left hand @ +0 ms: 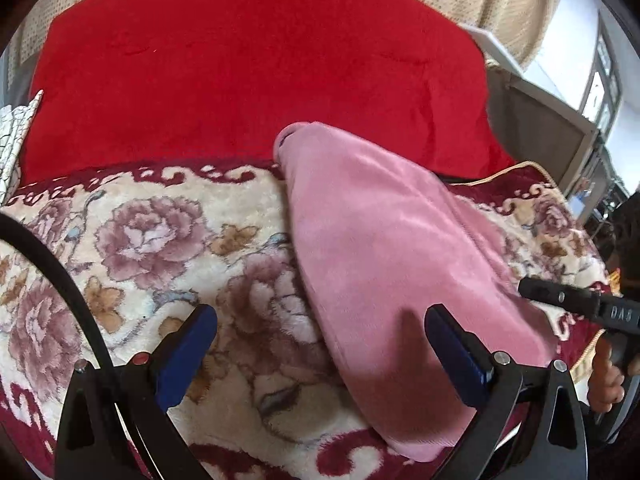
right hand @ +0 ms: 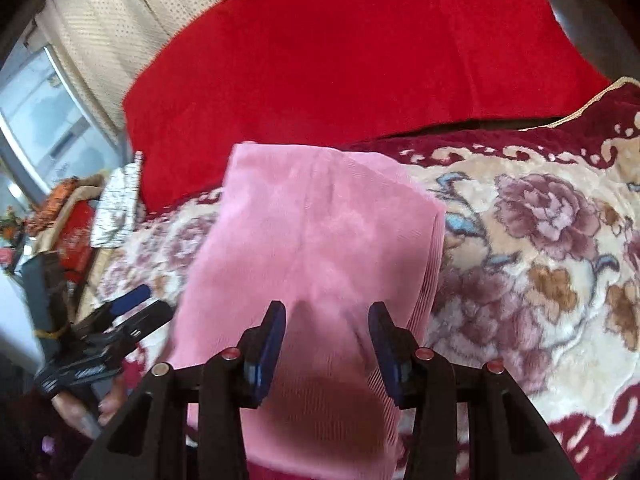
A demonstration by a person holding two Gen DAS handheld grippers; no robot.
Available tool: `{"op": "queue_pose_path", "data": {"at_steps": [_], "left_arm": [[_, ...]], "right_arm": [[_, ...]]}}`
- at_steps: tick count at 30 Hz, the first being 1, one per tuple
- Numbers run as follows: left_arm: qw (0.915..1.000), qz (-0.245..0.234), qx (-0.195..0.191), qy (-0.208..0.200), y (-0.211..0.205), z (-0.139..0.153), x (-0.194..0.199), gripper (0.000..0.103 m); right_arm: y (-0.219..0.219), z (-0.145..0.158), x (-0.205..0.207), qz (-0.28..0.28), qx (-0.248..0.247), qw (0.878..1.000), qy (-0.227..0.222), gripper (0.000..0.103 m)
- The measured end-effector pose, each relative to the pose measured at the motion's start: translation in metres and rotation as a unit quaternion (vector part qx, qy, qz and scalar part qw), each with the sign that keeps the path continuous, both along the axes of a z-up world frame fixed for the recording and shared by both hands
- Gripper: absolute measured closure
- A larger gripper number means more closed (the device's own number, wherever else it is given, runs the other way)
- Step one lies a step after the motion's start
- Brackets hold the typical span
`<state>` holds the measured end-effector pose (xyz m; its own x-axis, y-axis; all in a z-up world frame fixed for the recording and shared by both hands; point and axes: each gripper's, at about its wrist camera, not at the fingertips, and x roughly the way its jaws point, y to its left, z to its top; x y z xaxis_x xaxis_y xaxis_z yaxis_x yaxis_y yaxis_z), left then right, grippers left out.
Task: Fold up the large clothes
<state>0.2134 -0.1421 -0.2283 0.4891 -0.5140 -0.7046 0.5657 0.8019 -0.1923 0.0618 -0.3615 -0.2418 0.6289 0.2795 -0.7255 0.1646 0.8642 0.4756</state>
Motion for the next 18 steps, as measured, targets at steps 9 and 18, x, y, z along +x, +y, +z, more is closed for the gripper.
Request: {"op": "queue_pose_path", "data": {"at_steps": [9,18], "left_arm": [[0.9963,-0.037,0.067,-0.038,-0.024,-0.01,-0.017,0.0],[0.9997,-0.021,0.015,-0.004,-0.016,-0.005,-0.003,0.0]], "right_arm": [[0.011,-0.03,-0.006,0.022,0.012,0.999,0.037,0.054],[-0.05,-0.021,-0.01,-0.052,0.094,0.994,-0.005,0.028]]}}
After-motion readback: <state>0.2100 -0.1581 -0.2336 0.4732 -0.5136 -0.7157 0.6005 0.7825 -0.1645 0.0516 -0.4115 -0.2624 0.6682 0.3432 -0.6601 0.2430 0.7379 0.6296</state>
